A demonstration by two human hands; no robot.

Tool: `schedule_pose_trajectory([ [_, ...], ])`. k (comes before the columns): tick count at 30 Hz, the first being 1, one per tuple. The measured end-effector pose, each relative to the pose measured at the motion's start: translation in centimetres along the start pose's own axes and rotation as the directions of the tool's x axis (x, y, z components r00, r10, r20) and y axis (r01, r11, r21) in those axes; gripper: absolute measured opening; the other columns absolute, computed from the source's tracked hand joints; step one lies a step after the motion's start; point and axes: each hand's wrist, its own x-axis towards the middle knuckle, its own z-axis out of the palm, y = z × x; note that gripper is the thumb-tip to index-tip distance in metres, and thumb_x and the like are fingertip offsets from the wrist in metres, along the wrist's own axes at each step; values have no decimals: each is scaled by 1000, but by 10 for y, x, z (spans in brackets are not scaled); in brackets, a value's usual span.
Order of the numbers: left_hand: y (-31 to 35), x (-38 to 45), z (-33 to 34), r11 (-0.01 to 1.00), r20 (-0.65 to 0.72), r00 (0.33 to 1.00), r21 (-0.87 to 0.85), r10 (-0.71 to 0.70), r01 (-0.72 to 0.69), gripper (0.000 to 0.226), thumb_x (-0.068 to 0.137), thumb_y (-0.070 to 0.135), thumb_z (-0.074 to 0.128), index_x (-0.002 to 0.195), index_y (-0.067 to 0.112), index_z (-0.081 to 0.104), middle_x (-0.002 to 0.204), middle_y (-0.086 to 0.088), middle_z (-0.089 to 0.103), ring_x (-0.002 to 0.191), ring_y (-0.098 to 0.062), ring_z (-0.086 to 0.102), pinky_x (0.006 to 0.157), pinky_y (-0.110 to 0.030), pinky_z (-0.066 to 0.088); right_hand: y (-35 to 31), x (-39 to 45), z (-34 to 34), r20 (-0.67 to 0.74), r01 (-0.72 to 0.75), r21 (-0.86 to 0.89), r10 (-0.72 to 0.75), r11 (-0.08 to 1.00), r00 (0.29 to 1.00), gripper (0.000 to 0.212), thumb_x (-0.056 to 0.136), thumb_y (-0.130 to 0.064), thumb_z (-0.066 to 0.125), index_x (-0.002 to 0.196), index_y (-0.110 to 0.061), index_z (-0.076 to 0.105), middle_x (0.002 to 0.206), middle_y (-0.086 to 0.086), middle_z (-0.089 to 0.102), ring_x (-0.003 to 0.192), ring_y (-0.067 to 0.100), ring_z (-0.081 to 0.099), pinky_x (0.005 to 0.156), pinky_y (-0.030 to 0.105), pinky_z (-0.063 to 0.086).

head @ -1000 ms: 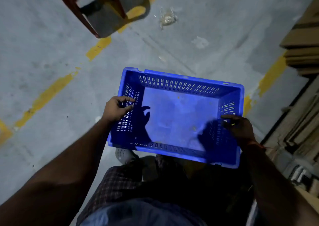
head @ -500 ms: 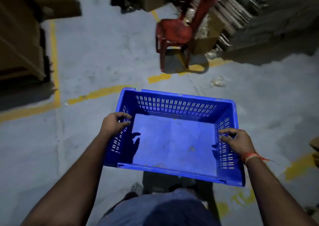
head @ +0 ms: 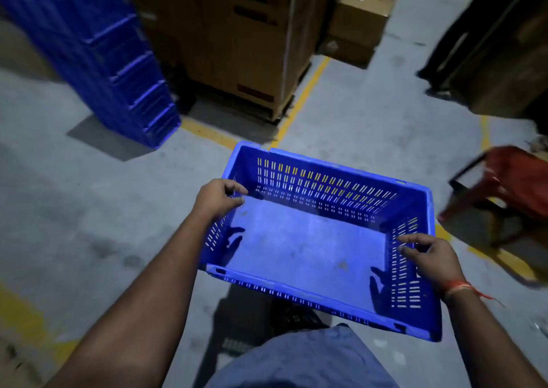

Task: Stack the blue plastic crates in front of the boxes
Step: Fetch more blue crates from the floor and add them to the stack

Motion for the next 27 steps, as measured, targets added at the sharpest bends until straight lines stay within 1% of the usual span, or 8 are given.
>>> schedule_pose_trajectory([
  [5,-60,30,-83,990,-149,980,-65,-132,124,15,79,20,82,91,28,78,83,10,68,79,-6,62,70,-21,42,-112,75,77,143,161,-32,-155,986,977,19,77,-16,79,87,-32,75,80,9,73,65,29,72,65,49,60],
  [9,-110,45,-149,963,-265,928,-132,-263,235,15,79,18,82,91,28,79,81,10,68,75,-5,60,69,-21,41,-207,130,153,265,293,-51,-270,955,926,19,76,-16,79,86,-32,75,76,11,72,62,27,70,63,43,59],
  [12,-147,48,-201,938,-349,872,-172,-344,301,17,80,16,82,90,29,78,79,7,65,67,-7,57,69,-25,41,-284,158,214,374,406,-51,-360,912,855,18,76,-13,79,88,-27,76,59,2,61,42,5,52,53,31,49],
  [13,-160,47,-217,931,-372,854,-180,-364,318,18,80,14,81,90,29,77,79,5,65,65,-8,55,68,-25,41,-311,163,235,404,446,-46,-391,894,827,18,76,-13,80,88,-26,77,56,-1,55,40,4,46,53,31,46],
  [17,-214,44,-285,896,-458,770,-235,-444,377,19,80,13,82,88,29,76,88,-2,69,78,-20,63,67,-26,44,-414,159,313,482,552,-24,-475,833,737,18,74,-15,81,86,-28,76,59,-1,56,51,14,51,62,34,46],
  [21,-286,54,-352,861,-510,694,-282,-508,423,17,77,18,84,81,33,75,88,-6,72,86,-25,69,76,-32,48,-504,153,402,545,631,28,-541,776,641,17,76,-12,80,86,-25,76,52,-6,54,44,10,47,54,29,43],
  [25,-352,70,-421,846,-519,668,-331,-534,418,14,78,18,84,83,29,78,87,-8,72,83,-32,69,71,-33,50,-578,140,485,559,666,28,-564,745,608,17,77,-12,80,88,-24,75,48,-6,51,38,7,44,51,28,42],
  [27,-379,76,-457,838,-519,658,-352,-546,418,16,77,17,84,82,30,77,85,-4,71,79,-27,68,68,-30,47,-613,132,520,550,659,25,-561,752,619,17,76,-14,81,85,-27,75,52,-4,56,39,7,46,52,29,45],
])
